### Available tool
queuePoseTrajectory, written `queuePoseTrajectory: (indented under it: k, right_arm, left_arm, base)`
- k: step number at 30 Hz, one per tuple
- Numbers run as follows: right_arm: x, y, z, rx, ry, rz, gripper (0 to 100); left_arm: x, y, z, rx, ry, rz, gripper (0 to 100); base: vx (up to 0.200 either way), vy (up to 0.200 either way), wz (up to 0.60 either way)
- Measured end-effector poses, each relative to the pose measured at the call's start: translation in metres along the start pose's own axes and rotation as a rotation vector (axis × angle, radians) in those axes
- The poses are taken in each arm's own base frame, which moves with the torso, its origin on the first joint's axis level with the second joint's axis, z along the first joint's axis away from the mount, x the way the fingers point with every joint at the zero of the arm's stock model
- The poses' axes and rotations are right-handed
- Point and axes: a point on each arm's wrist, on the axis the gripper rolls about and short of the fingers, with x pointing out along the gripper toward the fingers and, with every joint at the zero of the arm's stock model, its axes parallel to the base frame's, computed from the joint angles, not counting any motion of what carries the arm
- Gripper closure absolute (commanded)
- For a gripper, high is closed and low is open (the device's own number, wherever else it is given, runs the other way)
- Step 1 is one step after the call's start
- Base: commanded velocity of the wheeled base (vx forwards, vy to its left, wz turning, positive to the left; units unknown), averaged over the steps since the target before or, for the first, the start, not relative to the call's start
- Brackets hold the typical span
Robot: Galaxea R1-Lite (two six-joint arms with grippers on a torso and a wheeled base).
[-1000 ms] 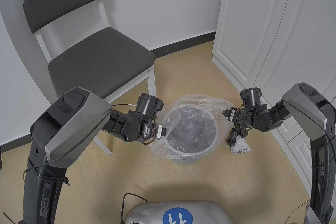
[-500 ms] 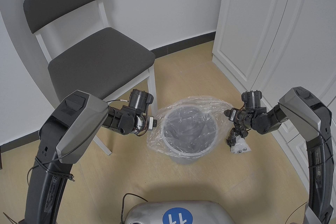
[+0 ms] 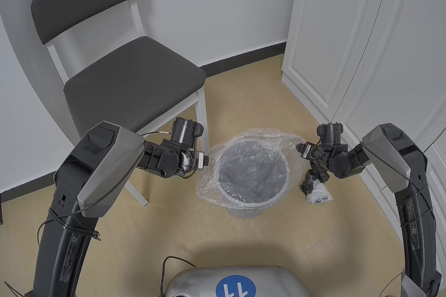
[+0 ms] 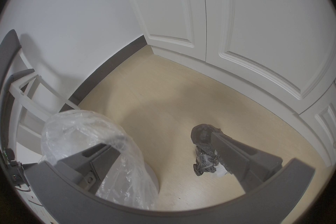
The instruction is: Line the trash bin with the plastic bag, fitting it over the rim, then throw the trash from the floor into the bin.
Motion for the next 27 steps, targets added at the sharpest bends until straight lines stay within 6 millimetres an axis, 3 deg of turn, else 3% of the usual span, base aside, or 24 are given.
queuePoseTrajectory:
  k: [13,27]
  right_arm:
    - [0.032,-0.003,-0.030,-0.080,0.076,-0.056,0]
    - [0.045,-0.005,-0.040,-0.117,0.110,-0.130,0]
  left_arm:
    - [0.015,-0.001,-0.004,-0.006,-0.007,0.007,0]
    - [0.041,0.009,-0.008,-0.027,-0.019,0.048,0]
  base:
    - [0.000,0.000,0.00]
    - [0.000,0.000,0.00]
